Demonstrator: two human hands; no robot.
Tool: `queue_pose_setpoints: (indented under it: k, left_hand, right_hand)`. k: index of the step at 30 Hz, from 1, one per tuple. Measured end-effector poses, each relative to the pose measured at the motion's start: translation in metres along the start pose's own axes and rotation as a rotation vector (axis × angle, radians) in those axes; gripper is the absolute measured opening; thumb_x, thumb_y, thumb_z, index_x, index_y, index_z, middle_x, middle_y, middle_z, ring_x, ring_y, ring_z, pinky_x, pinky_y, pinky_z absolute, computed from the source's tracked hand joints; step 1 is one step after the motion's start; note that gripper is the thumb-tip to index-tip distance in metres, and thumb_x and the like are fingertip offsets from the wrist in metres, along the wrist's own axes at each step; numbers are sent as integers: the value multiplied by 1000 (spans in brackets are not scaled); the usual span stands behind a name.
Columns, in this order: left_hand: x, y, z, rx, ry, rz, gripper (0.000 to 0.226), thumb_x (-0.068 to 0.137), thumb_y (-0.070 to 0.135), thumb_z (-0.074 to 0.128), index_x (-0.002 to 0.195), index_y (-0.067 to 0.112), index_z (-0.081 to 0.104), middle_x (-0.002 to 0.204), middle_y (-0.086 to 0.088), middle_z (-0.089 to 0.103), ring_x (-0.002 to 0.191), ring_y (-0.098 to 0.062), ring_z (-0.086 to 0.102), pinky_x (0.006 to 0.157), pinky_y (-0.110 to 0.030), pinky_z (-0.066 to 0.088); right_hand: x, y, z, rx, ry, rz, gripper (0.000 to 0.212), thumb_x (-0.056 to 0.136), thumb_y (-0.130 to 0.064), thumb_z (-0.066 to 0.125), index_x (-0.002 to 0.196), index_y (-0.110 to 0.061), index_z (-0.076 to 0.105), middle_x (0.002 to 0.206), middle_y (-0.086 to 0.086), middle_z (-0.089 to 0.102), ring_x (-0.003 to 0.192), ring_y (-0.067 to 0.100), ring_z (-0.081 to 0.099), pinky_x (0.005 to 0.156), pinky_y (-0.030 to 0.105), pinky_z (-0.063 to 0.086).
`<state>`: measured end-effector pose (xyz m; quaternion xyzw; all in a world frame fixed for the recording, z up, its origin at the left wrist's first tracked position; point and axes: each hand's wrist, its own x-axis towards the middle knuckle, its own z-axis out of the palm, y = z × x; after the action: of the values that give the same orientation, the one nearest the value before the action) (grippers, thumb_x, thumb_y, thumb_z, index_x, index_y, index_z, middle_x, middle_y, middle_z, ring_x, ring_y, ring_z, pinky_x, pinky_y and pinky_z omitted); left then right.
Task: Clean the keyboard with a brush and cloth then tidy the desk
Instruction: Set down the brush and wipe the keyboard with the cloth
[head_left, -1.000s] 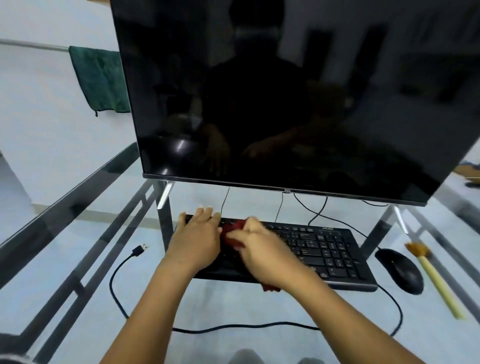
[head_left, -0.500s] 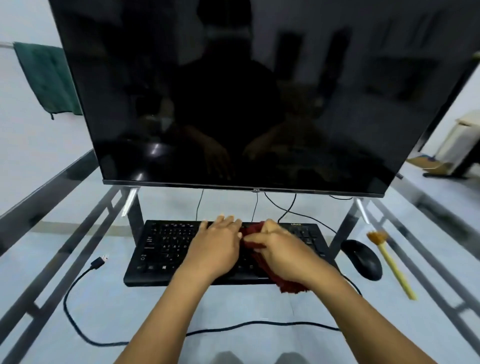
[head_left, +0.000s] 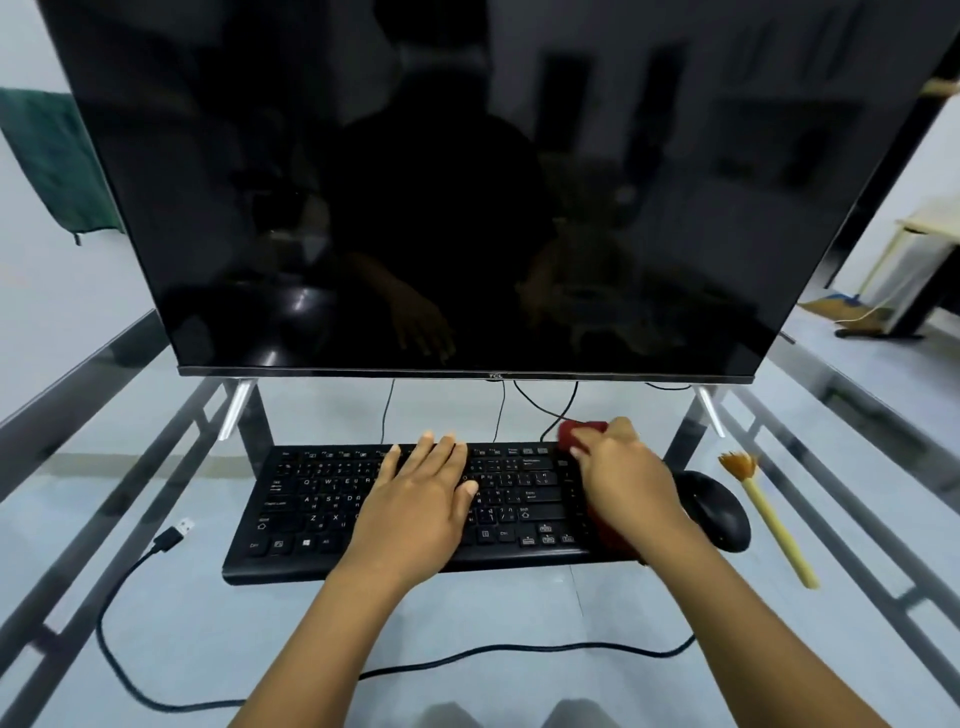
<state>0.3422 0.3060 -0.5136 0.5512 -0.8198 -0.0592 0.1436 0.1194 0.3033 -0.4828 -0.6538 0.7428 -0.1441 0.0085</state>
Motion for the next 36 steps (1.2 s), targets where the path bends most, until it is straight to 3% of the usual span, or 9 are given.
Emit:
queue_pose_setpoints:
  k: [2,5,7,12,18,23,29,34,36]
  left_hand:
    - [-1,1,1,22,9,7,72,90,54,-4,152,24,16,161,8,13,148,-11,0,118,-36,-3]
    - [-1,-1,2,47,12,3,83,81,56,-13,153,23,13,161,9,10,148,-10,-1,117,-35,-5]
    - [-1,-2,2,46,8,10,83,81,56,-13,153,23,12,161,9,9,148,-9,-2,117,-35,-6]
    - [-3,-1,1,44,-1,7,76,86,54,-10,153,24,11,161,9,8,148,-10,-3,116,-34,-8]
    - [-2,-1,1,48,17,16,79,84,53,-10,153,22,15,161,7,12,148,-12,1,118,-38,-2]
    - [-3,-1,2,62,5,10,80,83,54,-12,153,23,11,161,8,9,148,-10,-1,119,-37,-3]
    - [-1,-1,2,57,4,13,82,81,55,-13,153,23,11,161,9,9,148,-10,-1,118,-37,-4]
    - [-3,-1,1,53,-1,14,83,81,55,-13,153,23,11,161,9,8,148,-9,-3,118,-36,-5]
    - [-3,-1,1,48,-7,11,83,80,55,-14,153,23,11,161,9,8,148,-9,-3,118,-36,-5]
  right_hand:
    - [-2,-8,-4,1,-8,6,32,101,-31,40,124,-19,59,104,8,43,95,35,61,80,38,48]
    - [-28,-32,3,83,-70,-282,33,98,-32,47,130,-28,55,112,6,48,96,29,61,85,37,51]
    - [-29,-23,2,96,-86,-350,35,97,-31,50,131,-36,54,111,2,49,96,23,59,88,33,50]
    - [7,18,-4,102,4,14,32,99,-29,45,128,-27,60,113,5,41,107,27,43,97,37,40]
    - [-42,-24,9,105,13,-463,44,89,-5,55,123,-32,63,119,-2,48,103,22,42,92,34,42]
    - [-4,15,2,49,83,-38,45,91,-3,48,125,-29,62,130,2,46,108,30,43,96,40,43]
    - [-37,-9,7,132,28,-394,45,88,-1,53,119,-30,66,130,-7,51,110,23,43,98,36,44]
    - [-4,23,0,73,85,38,41,94,-3,45,125,-24,62,133,6,47,109,33,45,96,40,43]
    - [-11,13,2,100,73,-26,45,92,0,45,123,-26,64,132,2,49,109,31,44,98,37,42]
